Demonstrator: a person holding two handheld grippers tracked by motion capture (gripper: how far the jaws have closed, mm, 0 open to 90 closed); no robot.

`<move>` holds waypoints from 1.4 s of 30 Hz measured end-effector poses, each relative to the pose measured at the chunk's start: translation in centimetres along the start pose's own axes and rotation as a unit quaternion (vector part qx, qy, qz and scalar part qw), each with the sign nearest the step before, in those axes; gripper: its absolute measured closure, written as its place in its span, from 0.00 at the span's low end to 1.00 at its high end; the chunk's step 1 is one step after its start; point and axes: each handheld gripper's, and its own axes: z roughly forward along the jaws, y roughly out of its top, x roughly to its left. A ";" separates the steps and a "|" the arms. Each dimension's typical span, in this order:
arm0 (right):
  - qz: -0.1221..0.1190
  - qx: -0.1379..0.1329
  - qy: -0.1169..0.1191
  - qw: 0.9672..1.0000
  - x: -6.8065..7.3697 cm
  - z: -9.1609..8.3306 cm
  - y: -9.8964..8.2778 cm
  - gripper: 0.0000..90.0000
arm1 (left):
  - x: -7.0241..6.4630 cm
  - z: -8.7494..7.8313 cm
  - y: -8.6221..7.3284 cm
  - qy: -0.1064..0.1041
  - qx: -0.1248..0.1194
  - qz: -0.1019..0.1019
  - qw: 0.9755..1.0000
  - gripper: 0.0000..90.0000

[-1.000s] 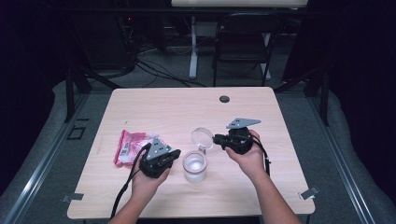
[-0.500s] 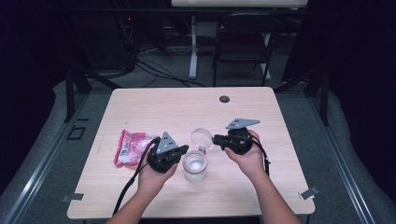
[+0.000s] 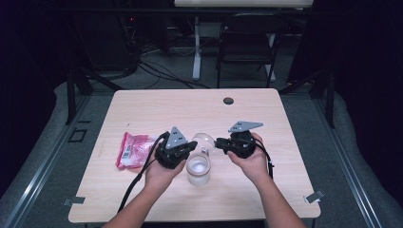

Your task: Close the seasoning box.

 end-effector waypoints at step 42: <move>-0.016 -0.006 0.026 1.000 1.2 -0.3 0.5 0.85 | -0.3 -1.0 -2.4 -0.007 0.012 -0.004 1.000 1.00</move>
